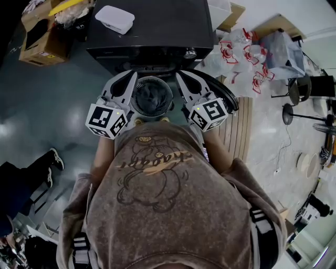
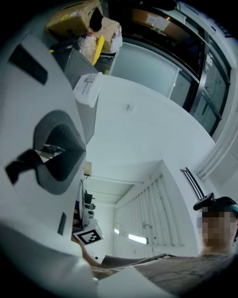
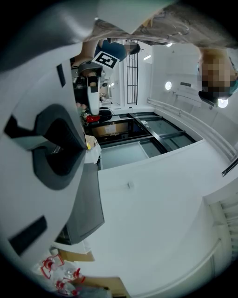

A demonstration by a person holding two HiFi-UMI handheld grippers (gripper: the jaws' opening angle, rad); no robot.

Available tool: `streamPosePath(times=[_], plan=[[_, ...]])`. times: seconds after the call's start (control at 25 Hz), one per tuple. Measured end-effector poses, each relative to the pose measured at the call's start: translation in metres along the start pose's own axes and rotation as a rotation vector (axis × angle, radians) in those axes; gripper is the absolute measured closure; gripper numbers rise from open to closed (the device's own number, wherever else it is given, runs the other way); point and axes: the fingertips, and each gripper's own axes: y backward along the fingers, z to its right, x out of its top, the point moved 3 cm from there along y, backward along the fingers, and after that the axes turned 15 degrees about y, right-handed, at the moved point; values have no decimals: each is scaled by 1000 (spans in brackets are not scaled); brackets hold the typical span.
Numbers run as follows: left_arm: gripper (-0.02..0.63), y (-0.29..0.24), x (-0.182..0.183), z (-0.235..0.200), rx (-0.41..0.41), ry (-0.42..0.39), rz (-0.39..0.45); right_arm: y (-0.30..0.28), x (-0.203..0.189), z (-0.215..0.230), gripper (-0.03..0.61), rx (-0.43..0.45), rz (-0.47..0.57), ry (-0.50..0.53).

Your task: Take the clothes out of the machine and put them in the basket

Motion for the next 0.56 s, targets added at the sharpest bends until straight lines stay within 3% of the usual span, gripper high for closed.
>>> streamPosePath(times=[0.56], plan=[[607,16,-2,-10,44,38,12,2,-5,-10,581,15,-4,-5]])
